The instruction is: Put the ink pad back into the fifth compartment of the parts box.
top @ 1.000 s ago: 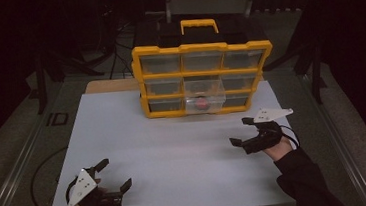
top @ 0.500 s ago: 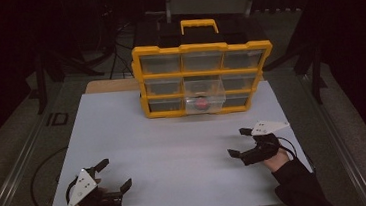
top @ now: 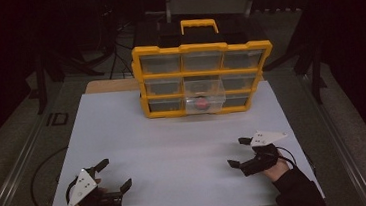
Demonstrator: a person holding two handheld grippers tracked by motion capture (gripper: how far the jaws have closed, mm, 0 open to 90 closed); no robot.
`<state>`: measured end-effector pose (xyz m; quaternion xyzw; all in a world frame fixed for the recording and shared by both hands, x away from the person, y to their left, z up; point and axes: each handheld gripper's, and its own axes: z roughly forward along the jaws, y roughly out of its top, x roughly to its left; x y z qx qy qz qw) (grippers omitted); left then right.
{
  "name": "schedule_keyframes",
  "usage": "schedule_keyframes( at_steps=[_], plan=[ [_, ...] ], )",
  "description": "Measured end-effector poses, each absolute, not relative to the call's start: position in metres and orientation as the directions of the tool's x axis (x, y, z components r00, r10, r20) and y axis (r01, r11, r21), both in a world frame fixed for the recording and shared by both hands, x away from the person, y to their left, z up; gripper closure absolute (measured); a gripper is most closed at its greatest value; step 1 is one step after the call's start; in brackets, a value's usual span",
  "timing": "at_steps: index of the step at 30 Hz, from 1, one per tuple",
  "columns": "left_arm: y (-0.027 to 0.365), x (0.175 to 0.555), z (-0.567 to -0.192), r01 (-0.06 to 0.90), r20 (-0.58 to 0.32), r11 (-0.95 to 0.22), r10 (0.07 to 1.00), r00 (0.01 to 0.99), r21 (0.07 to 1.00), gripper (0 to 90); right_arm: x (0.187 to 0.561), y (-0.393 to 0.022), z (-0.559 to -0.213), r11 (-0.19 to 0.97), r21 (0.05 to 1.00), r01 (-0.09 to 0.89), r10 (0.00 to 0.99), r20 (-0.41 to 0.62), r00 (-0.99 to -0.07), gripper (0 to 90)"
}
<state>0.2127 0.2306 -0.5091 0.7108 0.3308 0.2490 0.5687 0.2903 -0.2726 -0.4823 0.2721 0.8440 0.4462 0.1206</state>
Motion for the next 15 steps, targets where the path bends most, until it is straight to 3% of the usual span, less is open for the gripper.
schedule_keyframes(
  at_steps=[15],
  plan=[
    [0.231, 0.213, -0.509, 0.19, -0.025, -0.134, 0.754, 0.657, 0.973, 0.0, 0.267, -0.281, -0.494, 0.46, 0.837, 0.297, 0.575, -0.025, -0.818, 8.2]
  ],
)
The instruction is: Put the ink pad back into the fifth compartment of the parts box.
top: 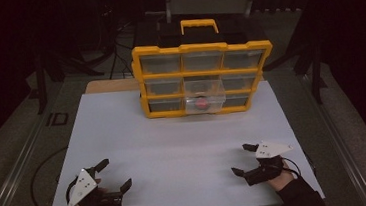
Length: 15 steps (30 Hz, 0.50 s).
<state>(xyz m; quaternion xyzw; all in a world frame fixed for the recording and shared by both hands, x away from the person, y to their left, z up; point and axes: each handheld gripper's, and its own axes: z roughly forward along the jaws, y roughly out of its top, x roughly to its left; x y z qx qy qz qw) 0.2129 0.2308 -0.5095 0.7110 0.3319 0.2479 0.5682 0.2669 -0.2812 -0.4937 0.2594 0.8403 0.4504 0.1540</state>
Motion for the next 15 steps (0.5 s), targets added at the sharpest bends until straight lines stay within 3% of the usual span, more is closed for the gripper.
schedule_keyframes(
  at_steps=[15],
  plan=[
    [0.231, 0.213, -0.51, 0.193, -0.03, -0.131, 0.752, 0.658, 0.972, 0.0, 0.251, -0.288, -0.502, 0.487, 0.833, 0.262, 0.551, -0.06, -0.832, 8.2]
  ],
)
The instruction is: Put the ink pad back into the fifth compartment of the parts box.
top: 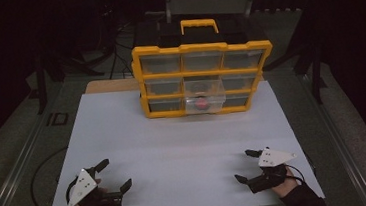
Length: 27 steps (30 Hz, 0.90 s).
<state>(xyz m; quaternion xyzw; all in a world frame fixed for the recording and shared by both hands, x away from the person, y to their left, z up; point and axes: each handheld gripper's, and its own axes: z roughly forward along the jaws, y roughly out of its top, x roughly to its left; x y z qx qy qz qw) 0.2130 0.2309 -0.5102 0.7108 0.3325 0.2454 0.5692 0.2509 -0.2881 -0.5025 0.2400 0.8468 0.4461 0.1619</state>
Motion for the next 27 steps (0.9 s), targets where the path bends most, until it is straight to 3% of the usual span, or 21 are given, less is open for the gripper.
schedule_keyframes(
  at_steps=[12, 27],
  plan=[
    [0.23, 0.213, -0.511, 0.196, -0.029, -0.137, 0.748, 0.663, 0.971, 0.0, 0.246, -0.307, -0.51, 0.469, 0.847, 0.248, 0.589, -0.091, -0.803, 8.3],
    [0.23, 0.213, -0.511, 0.197, -0.029, -0.136, 0.748, 0.663, 0.971, 0.0, 0.248, -0.303, -0.514, 0.463, 0.851, 0.25, 0.585, -0.081, -0.807, 8.2]
  ],
)
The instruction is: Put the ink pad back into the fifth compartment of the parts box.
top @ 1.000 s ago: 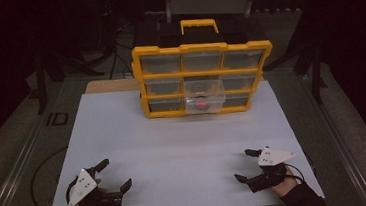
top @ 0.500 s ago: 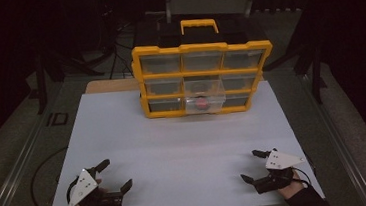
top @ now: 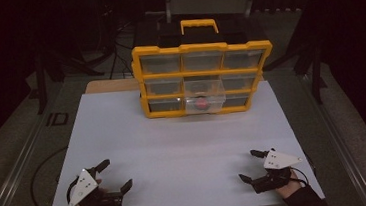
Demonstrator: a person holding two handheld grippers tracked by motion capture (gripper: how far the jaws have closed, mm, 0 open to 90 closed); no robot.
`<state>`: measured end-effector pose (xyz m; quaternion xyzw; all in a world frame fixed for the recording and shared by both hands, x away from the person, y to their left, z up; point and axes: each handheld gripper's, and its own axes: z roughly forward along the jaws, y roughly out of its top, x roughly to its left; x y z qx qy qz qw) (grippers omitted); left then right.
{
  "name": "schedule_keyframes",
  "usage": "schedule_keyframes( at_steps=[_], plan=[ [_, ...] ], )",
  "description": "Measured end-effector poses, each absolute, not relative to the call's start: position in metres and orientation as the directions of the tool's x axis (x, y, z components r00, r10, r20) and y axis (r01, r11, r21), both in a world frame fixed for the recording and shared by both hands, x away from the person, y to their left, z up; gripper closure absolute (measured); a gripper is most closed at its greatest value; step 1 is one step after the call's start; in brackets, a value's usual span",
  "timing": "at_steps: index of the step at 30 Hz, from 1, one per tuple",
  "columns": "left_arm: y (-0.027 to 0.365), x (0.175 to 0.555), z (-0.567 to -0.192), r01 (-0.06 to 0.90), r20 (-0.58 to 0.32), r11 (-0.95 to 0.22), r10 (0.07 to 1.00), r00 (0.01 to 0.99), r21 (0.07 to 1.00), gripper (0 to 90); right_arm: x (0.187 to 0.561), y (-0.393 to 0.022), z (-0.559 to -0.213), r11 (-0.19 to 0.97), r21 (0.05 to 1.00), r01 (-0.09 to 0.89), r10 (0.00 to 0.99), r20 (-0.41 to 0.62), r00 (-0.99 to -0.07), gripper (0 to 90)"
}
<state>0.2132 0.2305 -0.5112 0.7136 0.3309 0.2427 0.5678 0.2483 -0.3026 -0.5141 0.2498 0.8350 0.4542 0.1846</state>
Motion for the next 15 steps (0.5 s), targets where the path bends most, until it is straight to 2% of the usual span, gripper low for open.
schedule_keyframes(
  at_steps=[15],
  plan=[
    [0.2305, 0.2143, -0.5118, 0.202, -0.035, -0.133, 0.75, 0.661, 0.97, 0.0, 0.2483, -0.3015, -0.5142, 0.461, 0.85, 0.254, 0.582, -0.074, -0.81, 8.3]
  ],
)
